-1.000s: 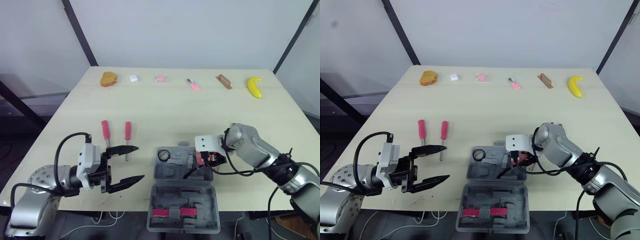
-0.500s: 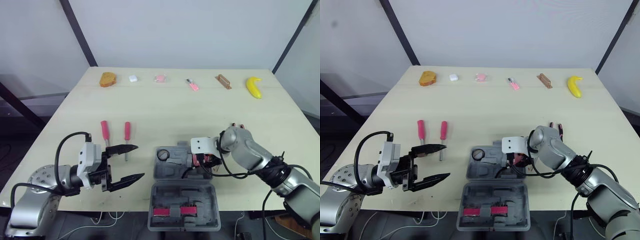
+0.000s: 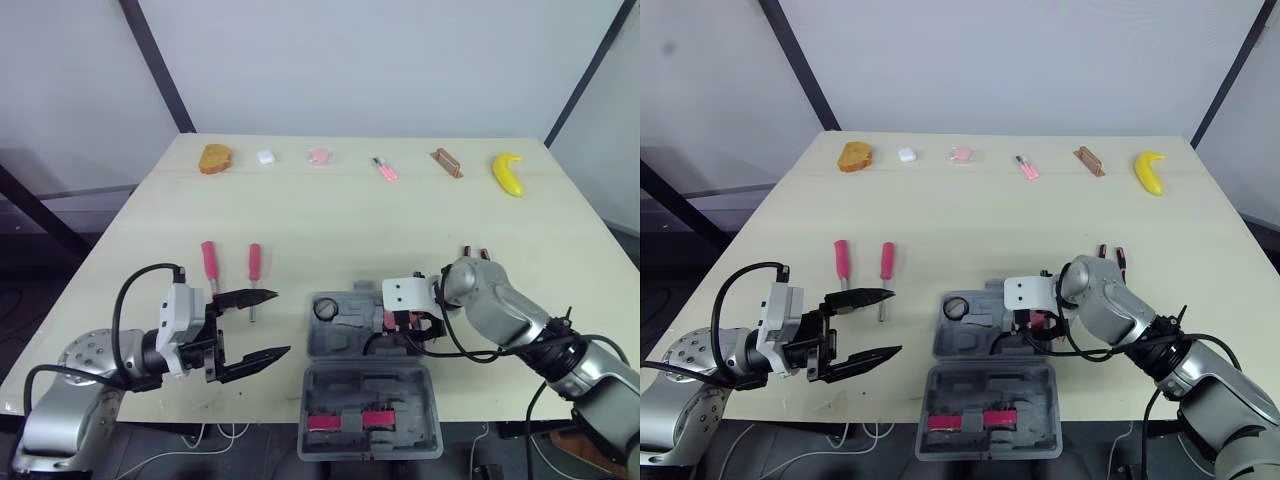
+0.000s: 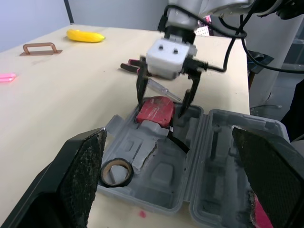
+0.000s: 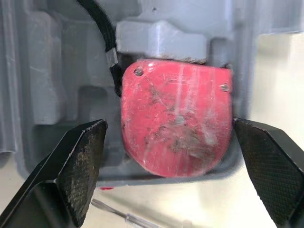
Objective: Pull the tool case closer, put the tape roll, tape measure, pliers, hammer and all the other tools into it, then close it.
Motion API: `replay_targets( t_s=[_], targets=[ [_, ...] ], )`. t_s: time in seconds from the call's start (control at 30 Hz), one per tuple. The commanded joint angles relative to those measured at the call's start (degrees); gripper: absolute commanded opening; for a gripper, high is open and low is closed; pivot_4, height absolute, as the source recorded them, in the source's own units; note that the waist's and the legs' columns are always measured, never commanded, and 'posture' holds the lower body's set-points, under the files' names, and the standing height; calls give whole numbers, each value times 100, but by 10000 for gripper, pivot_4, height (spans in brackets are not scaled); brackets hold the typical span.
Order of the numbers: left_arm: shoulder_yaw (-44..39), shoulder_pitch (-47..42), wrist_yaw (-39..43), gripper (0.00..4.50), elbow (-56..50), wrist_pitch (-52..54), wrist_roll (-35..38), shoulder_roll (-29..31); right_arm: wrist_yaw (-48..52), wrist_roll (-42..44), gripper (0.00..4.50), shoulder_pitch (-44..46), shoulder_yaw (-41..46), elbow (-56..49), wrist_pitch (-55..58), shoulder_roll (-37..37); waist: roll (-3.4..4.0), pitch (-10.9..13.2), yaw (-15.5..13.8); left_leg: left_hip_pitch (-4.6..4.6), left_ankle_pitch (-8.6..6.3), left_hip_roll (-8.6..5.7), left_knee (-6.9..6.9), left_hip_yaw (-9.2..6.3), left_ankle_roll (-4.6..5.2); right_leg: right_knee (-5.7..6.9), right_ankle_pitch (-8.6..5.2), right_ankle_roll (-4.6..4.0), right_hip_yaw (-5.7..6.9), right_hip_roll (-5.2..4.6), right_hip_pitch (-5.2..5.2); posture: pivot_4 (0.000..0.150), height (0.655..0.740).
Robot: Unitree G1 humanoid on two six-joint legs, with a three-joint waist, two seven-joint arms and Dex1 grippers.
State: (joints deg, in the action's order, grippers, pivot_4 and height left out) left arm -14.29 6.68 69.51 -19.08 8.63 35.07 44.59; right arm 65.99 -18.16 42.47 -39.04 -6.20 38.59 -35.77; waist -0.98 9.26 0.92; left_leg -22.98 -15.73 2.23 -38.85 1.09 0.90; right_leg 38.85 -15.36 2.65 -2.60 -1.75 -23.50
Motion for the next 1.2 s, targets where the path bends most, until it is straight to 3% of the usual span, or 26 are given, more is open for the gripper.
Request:
replay_targets(
  t_s=[0.03,0.23,0.5,0.63,0.73,1.2],
  targets=[
    [-10,-32,-53,45000,-226,-2,62,-17,-9,66,44366,-66,391,-459,106,-150,-1,0,0,0,0,0,0,-1,0,-1,0,0,1,0,0,1500,7400],
    [17,-21,-80,45000,-256,4,78,-11,-240,386,44366,-521,939,-763,147,-175,-1,0,-6,0,0,0,1,-1,0,-1,0,0,0,0,1,1500,7400],
    [14,-32,-87,45000,-243,-7,84,-13,-965,1454,44366,-1364,2252,-538,-641,504,-2,0,4,1,0,0,5,0,0,-1,0,0,-2,3,1,1500,7400],
    [14,-77,-79,45000,-185,-30,82,-23,-1379,1947,35039,-1894,2752,107,-1825,936,-14,-7,-12,1,0,0,8,1,0,-3,0,0,-3,2,1,1500,7400],
    [13,-65,-62,45000,-171,-39,67,-16,-1557,2078,20341,-2044,2911,339,-2175,1124,-8,-3,-4,3,0,-2,11,6,0,-3,0,1,-7,1,2,1500,7400],
    [-14,-61,-48,45000,-136,-60,50,-21,-1529,2561,20341,-2464,3036,1251,-3436,1344,-8,-3,5,7,0,0,14,5,0,-2,0,1,-7,4,2,1500,7400]
  ],
)
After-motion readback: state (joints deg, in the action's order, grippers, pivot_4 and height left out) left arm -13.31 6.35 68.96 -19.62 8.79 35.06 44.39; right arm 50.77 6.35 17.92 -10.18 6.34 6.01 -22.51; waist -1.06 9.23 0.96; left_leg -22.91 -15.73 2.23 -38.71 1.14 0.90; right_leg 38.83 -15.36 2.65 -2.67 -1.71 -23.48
